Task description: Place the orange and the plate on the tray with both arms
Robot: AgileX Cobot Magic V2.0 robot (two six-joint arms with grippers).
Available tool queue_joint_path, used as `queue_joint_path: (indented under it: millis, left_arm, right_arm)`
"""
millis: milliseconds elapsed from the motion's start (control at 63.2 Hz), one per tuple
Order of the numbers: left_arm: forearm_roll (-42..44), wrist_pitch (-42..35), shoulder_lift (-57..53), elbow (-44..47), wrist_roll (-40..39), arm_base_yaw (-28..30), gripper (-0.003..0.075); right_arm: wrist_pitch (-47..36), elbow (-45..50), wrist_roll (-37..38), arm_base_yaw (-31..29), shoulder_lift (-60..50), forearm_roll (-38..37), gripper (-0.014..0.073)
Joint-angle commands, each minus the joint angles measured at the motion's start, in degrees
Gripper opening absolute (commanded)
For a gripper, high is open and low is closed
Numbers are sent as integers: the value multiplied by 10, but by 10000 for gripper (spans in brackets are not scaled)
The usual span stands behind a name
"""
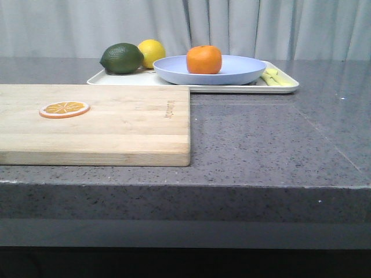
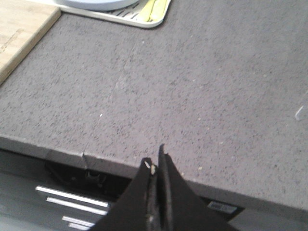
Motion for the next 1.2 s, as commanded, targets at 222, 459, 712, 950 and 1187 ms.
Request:
queue_joint_path:
  millis: [222,459,712,950,1187]
  left_arm:
    - [-5,-50,-11,14,-5,-4,-20]
    - [-5,-50,-11,14,-5,-4,-20]
    - [-5,-50,-10,14,-5,-4,-20]
    - [-5,-50,-10,14,-5,-4,-20]
    - [-5,-50,-10,14,-5,-4,-20]
  right_arm:
    - [-336,184,-3,-5,-87,0,-118]
    - [-444,307,-3,-5,-149,4,-118]
    - [-504,356,-3,-5,-153,5,-118]
    - [-503,356,-3,-5,-153,5,-118]
    - [-512,356,-3,-5,-153,5,-118]
